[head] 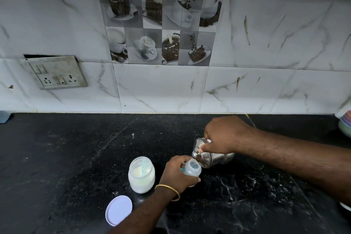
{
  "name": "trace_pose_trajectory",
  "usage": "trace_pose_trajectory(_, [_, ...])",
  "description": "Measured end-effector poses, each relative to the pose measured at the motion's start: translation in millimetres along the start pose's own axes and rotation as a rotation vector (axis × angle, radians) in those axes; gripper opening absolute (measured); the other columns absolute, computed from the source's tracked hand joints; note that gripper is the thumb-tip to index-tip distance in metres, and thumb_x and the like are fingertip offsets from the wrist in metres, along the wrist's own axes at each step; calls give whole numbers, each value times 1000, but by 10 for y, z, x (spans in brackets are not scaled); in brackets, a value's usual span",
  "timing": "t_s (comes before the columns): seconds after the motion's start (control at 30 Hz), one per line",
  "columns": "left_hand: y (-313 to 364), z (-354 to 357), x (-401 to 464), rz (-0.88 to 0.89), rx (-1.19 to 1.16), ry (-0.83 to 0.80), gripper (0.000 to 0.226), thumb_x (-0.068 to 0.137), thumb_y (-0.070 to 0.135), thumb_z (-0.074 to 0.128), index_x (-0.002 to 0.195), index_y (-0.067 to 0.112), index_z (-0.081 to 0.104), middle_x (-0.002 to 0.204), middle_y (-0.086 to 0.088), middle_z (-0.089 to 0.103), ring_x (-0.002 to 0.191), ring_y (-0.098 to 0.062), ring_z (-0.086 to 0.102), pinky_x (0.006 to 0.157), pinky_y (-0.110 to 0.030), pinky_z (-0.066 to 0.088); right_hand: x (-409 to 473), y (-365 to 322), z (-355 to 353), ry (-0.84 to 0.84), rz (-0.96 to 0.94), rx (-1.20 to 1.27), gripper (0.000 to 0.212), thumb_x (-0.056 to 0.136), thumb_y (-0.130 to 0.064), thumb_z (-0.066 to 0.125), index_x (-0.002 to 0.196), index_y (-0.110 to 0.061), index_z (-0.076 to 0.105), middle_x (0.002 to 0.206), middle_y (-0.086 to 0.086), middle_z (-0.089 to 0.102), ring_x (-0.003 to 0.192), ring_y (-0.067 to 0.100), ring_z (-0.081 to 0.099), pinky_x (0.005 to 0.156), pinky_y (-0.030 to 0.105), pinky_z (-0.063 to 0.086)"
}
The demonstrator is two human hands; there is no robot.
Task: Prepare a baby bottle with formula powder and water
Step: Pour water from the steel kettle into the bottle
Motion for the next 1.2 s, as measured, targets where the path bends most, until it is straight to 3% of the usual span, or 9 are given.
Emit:
trace_pose_trajectory(0.2, [-26, 5, 12, 9, 9, 1, 57, 49, 30, 92, 102, 29, 73, 98, 11, 63, 89, -6, 63, 74, -12, 46, -13, -60, -38, 12, -16, -26, 46, 88, -64, 54, 100, -24, 75, 99, -5, 72, 92, 20, 67, 79, 35, 56])
trace_pose_trajectory(0.4, [-15, -14, 9, 11, 10, 10, 57, 49, 32, 91, 103, 31, 73, 98, 11, 63, 90, -7, 63, 75, -15, 48, -28, -117, -73, 8, -37, -35, 45, 89, -63, 54, 103, -25, 75, 102, -5, 72, 94, 19, 66, 79, 36, 57])
trace_pose_trajectory(0.67, [-40, -26, 27, 9, 15, 17, 60, 47, 36, 90, 104, 31, 72, 101, 10, 64, 93, -9, 64, 82, -26, 55, -15, -155, -87, 8, -48, -49, 45, 89, -62, 54, 98, -24, 75, 91, -6, 70, 87, 19, 66, 74, 34, 56])
trace_pose_trajectory(0.87, [-12, -44, 31, 12, 11, 13, 54, 51, 28, 94, 98, 35, 68, 97, 11, 63, 89, -7, 62, 76, -16, 47, -12, -167, -93, 21, -54, -69, 43, 89, -60, 54, 99, -24, 75, 96, -5, 72, 89, 20, 67, 72, 32, 54])
trace_pose_trajectory(1.07, [-6, -30, 52, 18, -5, 9, 55, 49, 28, 93, 92, 44, 64, 97, 11, 64, 93, -11, 65, 82, -25, 53, -19, -199, -118, 18, -58, -86, 41, 90, -57, 54, 92, -20, 72, 85, -4, 65, 80, 20, 62, 69, 32, 53])
trace_pose_trajectory(1.2, [-34, -30, 49, 7, -25, 13, 53, 43, 38, 88, 91, 44, 67, 100, 8, 67, 92, -13, 67, 84, -33, 57, -7, -215, -125, 30, -64, -113, 41, 91, -57, 54, 91, -19, 70, 93, -1, 69, 85, 24, 65, 66, 31, 46])
Point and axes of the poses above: each hand's wrist, its own x-axis towards the middle knuckle, its own z-axis out of the palm, y = z × x, the point moved 9 cm from there along x, towards the middle knuckle
